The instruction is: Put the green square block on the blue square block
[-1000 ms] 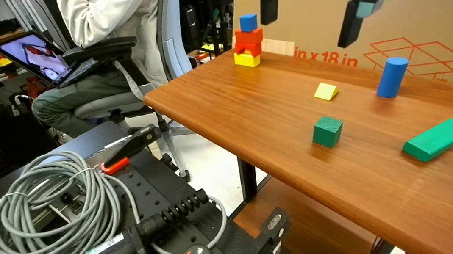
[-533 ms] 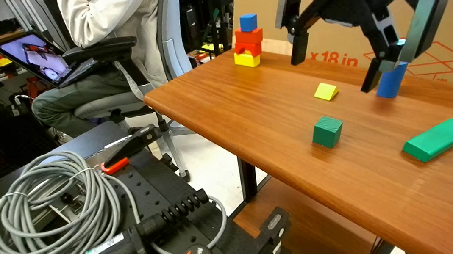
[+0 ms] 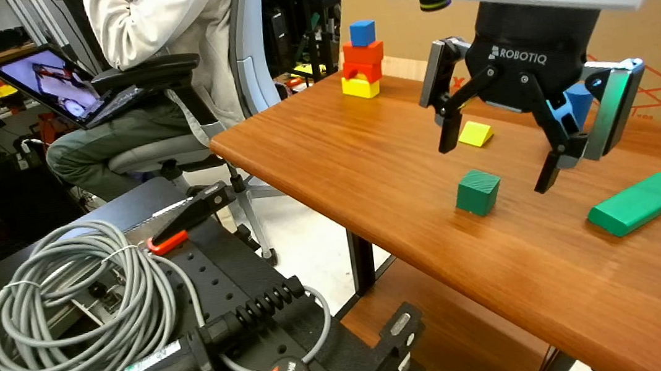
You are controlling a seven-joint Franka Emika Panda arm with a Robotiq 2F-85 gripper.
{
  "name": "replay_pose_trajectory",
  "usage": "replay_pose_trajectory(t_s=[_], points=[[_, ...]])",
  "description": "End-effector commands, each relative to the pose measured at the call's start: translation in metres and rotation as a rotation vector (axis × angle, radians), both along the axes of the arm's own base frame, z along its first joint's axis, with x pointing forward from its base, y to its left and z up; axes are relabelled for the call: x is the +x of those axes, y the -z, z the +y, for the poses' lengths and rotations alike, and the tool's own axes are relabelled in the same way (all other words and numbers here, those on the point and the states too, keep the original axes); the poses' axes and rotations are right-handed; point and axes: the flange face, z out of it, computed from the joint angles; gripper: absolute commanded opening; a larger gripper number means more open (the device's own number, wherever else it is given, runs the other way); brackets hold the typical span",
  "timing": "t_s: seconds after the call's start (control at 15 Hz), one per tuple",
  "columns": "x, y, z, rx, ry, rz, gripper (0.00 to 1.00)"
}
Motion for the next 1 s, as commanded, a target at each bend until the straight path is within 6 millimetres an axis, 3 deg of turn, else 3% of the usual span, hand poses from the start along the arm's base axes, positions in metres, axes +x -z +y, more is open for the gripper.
replay_pose_trajectory(t_s=[0.0,0.07,0.13,0.2,0.53,0.73,0.93], points=[[0.012,0.015,0.001,-0.043,-0.014,0.046,1.0],[0.014,0.019,0.001,-0.057,-0.021,0.051,1.0],[0.014,0.022,0.002,-0.065,-0.023,0.058,0.75],[0.015,0.025,0.003,-0.079,-0.03,0.061,0.74],[0.011,0.028,0.012,-0.079,-0.054,0.079,0.35],[0.001,0.012,0.028,-0.044,-0.037,0.102,0.12],[0.001,-0.027,0.043,-0.005,-0.012,0.07,0.08]])
